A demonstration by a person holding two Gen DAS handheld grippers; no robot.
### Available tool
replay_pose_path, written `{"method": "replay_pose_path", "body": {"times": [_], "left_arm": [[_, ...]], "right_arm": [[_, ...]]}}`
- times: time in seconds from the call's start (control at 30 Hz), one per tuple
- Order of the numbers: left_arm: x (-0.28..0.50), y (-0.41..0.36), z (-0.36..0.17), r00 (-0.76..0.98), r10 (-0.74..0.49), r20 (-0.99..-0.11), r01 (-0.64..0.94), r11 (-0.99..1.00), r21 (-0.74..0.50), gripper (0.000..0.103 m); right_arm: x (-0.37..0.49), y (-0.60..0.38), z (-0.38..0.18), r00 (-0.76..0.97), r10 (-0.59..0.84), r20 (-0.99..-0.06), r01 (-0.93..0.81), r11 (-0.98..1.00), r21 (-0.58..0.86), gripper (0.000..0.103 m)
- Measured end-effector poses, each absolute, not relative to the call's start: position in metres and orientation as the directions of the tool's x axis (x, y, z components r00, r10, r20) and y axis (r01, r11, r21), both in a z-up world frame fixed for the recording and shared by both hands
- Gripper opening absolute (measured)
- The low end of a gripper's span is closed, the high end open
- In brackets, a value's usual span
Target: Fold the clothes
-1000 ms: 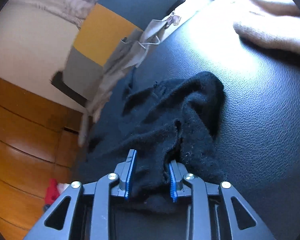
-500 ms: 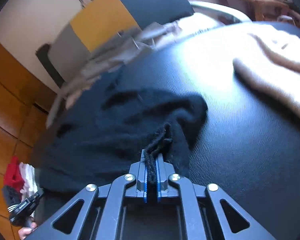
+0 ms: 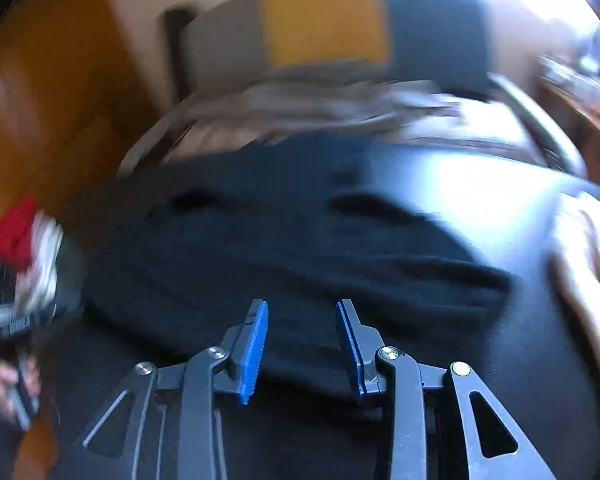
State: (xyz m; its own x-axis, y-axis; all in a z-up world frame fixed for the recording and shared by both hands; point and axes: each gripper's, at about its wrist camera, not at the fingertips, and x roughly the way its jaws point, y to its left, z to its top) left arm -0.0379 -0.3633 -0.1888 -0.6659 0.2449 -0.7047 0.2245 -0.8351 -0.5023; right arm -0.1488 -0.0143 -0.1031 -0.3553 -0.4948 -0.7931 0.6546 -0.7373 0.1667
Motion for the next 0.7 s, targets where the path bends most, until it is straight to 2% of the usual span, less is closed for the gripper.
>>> {"method": "replay_pose_path", "body": {"times": [0.17, 0.2, 0.23, 0.33, 0.43, 0.57, 0.7], "left_arm": [[-0.047, -0.354, -0.194, -0.624, 0.224, -0.748, 0.172, -0.895, -0.411, 0.044], [-0.043, -0.355, -0.194, -0.619, 0.208, -0.758, 0.164, -0.909, -0.384, 0.034], [-0.041, -0.355, -0.194, -0.605, 0.167, -0.779, 0.174, -0.926, -0.334, 0.018], [-0.035, -0.358, -0.195, -0.591, 0.142, -0.794, 0.196, -0.930, -0.312, 0.013], [-0.025, -0.355, -0.194, -0.579, 0.107, -0.808, 0.207, -0.940, -0.272, 0.008], [-0.009, -0.365, -0.187, -0.579, 0.116, -0.807, 0.248, -0.918, -0.309, 0.008], [-0.003, -0.387, -0.160, -0.688, 0.156, -0.709, 0.255, -0.863, -0.437, 0.022]], "right_arm": [[-0.151, -0.062, -0.133, -0.320, -0.425, -0.847, 0.703, -0.706, 0.088, 0.037], [-0.153, -0.064, -0.138, -0.325, -0.409, -0.853, 0.696, -0.714, 0.077, 0.037], [-0.157, -0.064, -0.141, -0.339, -0.389, -0.856, 0.685, -0.726, 0.059, 0.039], [-0.167, -0.055, -0.144, -0.396, -0.344, -0.852, 0.632, -0.775, 0.019, 0.047], [-0.163, -0.039, -0.144, -0.404, -0.382, -0.831, 0.618, -0.784, 0.060, 0.048], [-0.157, -0.032, -0.146, -0.427, -0.406, -0.808, 0.617, -0.784, 0.067, 0.051], [-0.155, -0.035, -0.141, -0.421, -0.431, -0.798, 0.625, -0.776, 0.089, 0.052]]}}
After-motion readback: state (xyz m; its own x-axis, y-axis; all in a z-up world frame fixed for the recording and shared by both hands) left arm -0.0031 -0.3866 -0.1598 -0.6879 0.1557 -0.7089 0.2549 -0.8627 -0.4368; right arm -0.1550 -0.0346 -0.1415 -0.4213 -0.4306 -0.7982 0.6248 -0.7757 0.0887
